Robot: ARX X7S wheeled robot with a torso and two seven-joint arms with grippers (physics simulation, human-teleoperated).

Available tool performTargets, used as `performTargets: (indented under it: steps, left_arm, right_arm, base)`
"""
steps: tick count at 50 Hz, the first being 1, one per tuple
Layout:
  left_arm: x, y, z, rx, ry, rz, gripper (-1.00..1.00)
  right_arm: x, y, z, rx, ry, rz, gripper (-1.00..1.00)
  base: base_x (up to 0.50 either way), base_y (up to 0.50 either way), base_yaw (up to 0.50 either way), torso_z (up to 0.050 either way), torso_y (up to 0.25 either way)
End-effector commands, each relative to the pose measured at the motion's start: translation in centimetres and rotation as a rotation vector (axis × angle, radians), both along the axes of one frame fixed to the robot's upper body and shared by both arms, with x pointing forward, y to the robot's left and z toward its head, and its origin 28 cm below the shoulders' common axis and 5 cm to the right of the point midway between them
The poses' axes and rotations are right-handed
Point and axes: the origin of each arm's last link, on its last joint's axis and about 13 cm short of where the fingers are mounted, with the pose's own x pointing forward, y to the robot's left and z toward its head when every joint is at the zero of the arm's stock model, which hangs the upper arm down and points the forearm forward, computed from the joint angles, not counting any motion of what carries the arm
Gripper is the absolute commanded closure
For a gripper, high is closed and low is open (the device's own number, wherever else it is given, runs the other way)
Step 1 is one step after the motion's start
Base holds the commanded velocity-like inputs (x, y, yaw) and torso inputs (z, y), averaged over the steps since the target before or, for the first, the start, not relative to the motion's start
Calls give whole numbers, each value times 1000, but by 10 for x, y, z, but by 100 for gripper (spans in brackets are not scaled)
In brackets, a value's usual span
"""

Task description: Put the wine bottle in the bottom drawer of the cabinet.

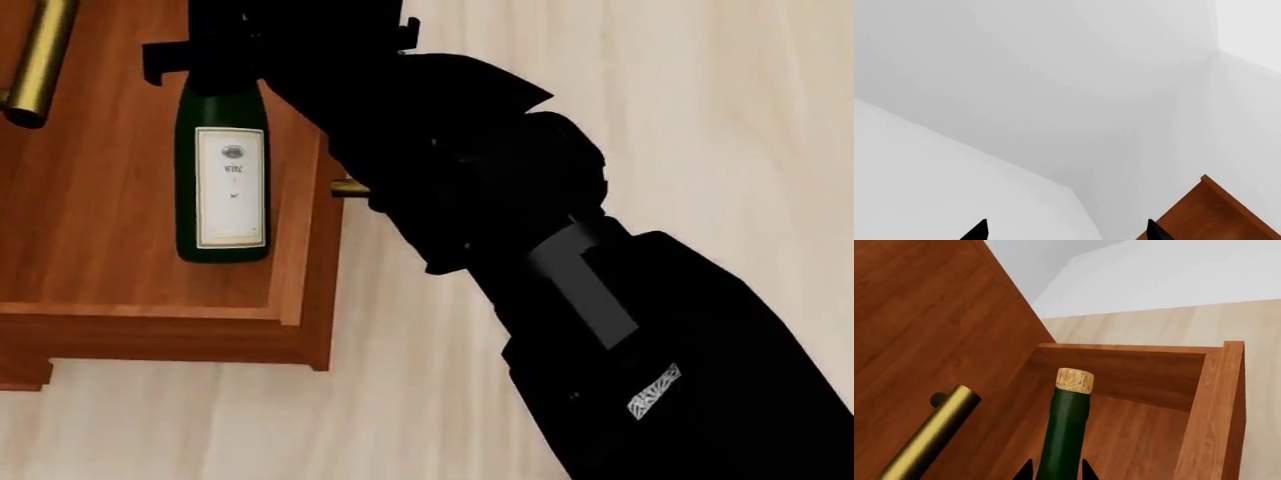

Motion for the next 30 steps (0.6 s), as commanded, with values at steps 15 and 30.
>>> performTargets:
  steps: [15, 30]
  left_arm:
    - [0, 0, 0, -3, -1, -5, -100]
    - [0, -1, 2, -1, 10, 0, -100]
  right_arm:
    - [-6, -42, -101, -387, 572, -381, 100]
    - [-1, -46, -83, -403, 521, -450, -100]
  base:
    - [0, 1, 1, 0, -10]
    - [0, -1, 0, 0, -12]
